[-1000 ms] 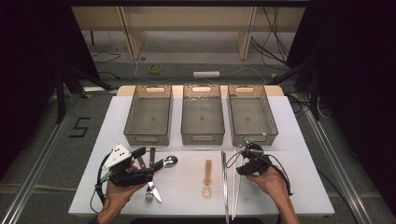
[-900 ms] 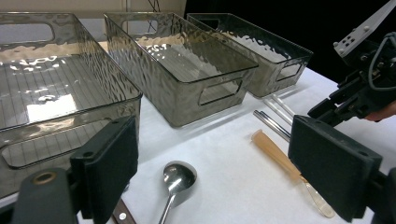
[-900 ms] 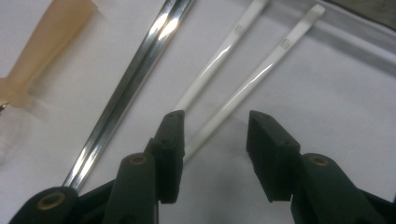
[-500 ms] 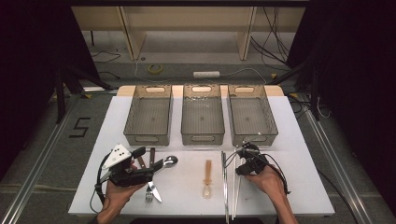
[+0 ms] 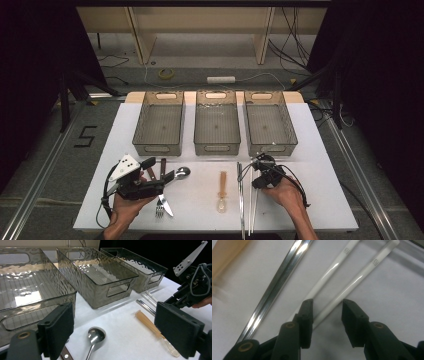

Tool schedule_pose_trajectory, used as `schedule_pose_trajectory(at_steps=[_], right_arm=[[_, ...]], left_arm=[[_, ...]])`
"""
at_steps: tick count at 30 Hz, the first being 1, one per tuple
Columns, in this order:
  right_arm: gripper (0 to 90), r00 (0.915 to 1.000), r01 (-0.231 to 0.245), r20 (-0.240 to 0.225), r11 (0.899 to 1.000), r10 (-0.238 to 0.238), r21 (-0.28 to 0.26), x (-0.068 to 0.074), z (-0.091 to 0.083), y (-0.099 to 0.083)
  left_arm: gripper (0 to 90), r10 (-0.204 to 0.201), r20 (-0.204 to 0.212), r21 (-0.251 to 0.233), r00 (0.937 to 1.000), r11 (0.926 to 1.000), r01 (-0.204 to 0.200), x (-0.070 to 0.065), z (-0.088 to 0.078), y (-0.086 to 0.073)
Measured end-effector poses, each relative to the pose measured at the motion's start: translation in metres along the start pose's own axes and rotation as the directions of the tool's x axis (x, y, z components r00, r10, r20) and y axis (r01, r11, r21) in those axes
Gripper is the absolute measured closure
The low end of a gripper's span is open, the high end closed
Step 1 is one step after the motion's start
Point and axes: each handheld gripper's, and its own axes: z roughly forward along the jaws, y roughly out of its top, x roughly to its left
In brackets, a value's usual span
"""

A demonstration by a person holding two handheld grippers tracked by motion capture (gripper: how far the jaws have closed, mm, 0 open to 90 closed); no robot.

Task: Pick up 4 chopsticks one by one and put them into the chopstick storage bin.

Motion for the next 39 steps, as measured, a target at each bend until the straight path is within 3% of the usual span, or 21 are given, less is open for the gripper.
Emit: schedule_pose_trajectory(at_steps=[10,20,39], right_arm=[[62.0,0.9998,0.018,-0.004,1.000,-0.018,0.014,-0.0002,0.0005,0.0016],[68.1,0.9991,0.039,0.011,0.999,-0.040,0.035,0.0000,-0.0001,0.0033],[83.4,0.9996,0.026,0.003,0.999,-0.026,0.027,-0.0051,-0.0012,0.0009]], left_arm=[[15.5,0.000,0.000,0.000,1.0000,1.0000,0.000,0.0001,-0.0005,0.0000],[15.5,-0.003,-0.001,-0.003,1.0000,1.0000,0.003,0.0004,-0.0008,0.0001],[15.5,-0.005,0.000,-0.005,1.0000,1.0000,0.005,0.0002,-0.0012,0.0003]])
